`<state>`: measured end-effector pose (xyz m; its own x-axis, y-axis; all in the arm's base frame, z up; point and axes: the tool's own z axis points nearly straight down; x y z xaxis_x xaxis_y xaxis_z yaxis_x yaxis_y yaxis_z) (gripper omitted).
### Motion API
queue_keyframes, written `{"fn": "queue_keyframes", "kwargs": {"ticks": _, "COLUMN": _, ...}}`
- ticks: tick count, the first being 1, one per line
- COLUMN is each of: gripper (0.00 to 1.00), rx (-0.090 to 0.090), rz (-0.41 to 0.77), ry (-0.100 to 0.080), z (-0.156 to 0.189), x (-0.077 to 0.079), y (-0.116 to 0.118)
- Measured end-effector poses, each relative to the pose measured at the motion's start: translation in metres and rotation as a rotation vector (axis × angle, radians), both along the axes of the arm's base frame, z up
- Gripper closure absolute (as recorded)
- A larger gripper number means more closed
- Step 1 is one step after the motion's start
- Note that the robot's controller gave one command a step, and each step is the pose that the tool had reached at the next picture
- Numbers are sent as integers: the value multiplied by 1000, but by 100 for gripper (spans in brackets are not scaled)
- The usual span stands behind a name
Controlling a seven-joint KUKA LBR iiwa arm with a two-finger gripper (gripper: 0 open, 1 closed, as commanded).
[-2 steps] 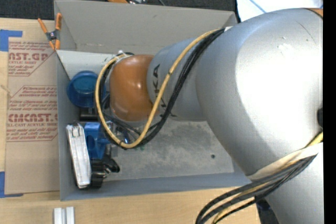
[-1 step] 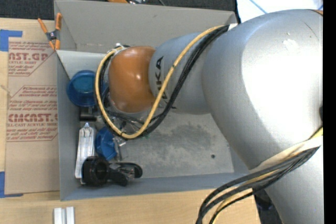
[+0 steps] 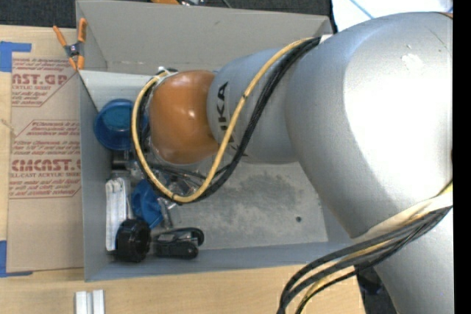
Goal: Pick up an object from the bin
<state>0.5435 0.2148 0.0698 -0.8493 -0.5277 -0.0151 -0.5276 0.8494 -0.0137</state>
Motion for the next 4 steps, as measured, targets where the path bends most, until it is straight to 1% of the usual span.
{"fn": "queue_keyframes", "kwargs": {"ticks": 1, "gripper": 100, "rx": 1, "rz": -82, "ry": 5, "z": 0, "x": -9, "y": -10}}
{"fn": "queue_keyframes", "kwargs": {"ticks": 2, "gripper": 0, "rx": 2, "rz": -83, "ry": 4, "z": 0, "x": -8, "y": -10}}
{"fn": "queue_keyframes", "kwargs": {"ticks": 4, "gripper": 0, "rx": 4, "rz": -96, "ry": 2, "z": 0, "x": -10, "y": -7}}
